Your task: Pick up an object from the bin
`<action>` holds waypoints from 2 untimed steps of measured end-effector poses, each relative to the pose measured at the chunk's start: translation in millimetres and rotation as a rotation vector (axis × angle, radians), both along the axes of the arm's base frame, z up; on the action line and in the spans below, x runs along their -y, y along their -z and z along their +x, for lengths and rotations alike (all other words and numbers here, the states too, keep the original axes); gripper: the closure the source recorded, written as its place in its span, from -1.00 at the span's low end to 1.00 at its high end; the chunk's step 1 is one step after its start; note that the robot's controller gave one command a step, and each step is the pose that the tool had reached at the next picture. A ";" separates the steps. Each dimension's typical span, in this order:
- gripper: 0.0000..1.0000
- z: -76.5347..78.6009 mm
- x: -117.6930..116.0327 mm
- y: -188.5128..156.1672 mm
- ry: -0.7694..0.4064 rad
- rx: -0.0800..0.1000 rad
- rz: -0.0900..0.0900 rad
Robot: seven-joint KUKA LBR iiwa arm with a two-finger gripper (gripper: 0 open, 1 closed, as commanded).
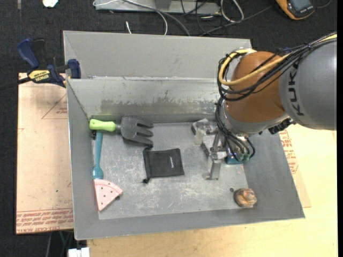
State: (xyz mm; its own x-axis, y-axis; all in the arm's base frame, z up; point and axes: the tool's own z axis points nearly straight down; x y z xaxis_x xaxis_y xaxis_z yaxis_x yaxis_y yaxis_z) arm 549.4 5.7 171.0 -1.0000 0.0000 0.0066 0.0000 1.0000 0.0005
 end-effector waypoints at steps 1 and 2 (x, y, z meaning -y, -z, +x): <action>-1.00 1.7 0.0 -3.8 0.000 0.007 0.000; -1.00 20.0 -45.8 -9.2 0.046 0.008 0.001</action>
Offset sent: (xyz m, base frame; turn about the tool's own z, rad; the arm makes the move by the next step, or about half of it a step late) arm 0.0227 0.0562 0.0102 0.0525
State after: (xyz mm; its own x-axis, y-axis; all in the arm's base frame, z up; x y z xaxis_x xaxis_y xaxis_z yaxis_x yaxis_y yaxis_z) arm 569.4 51.5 180.2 -0.9990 0.0456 -0.0015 0.0456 0.9990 0.0014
